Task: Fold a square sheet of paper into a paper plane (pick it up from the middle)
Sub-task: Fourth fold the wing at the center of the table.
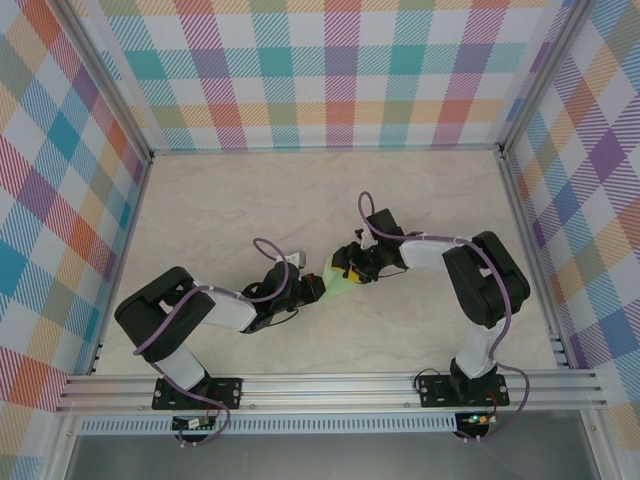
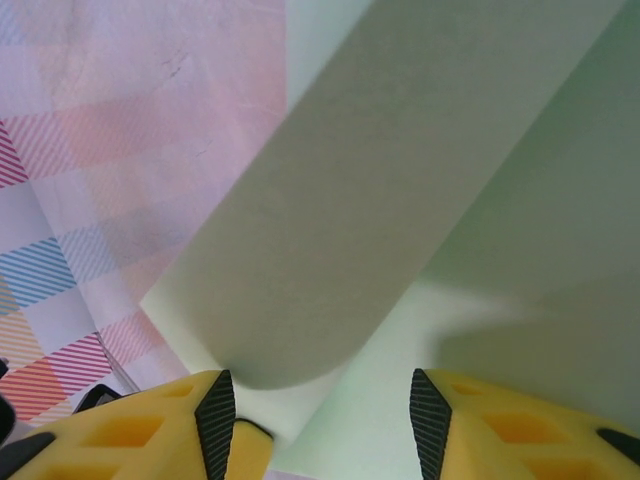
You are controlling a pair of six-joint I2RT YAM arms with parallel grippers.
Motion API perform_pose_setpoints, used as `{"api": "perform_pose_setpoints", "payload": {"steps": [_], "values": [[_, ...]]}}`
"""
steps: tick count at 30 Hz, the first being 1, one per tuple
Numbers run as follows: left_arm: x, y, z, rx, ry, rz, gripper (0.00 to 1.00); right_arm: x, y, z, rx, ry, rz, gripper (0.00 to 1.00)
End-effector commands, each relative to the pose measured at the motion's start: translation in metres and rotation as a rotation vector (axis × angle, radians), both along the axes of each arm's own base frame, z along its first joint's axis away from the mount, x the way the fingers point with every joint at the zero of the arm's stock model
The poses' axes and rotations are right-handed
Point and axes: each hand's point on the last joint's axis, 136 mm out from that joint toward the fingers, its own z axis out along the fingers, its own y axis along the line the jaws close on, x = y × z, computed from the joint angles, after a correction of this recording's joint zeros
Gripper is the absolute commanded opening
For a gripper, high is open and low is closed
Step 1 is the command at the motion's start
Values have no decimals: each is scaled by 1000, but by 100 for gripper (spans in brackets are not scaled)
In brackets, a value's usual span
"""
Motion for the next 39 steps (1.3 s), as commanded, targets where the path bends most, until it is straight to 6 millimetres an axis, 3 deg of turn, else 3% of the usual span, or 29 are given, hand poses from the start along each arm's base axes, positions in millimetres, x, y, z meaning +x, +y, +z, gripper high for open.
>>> {"api": "perform_pose_setpoints", "payload": {"steps": [1,4,11,18,26,32,39], "values": [[3,1,4,-24,-1,7,0,5,6,2,21,-15,27,52],[3,3,5,-15,3,10,5,4,3,-6,-11,5,17,53],[0,14,13,36,19,22,31,0,-13,-30,-137,68,-20,53],[0,30,28,79,41,55,44,-5,-28,-49,-254,128,-51,51],[-3,5,44,15,76,-46,40,-11,-43,-62,-371,170,-86,45],[-5,-14,32,24,138,-135,27,-15,-54,-66,-428,194,-123,43],[-1,-15,16,82,189,-147,16,-17,-61,-66,-467,215,-137,40]]}}
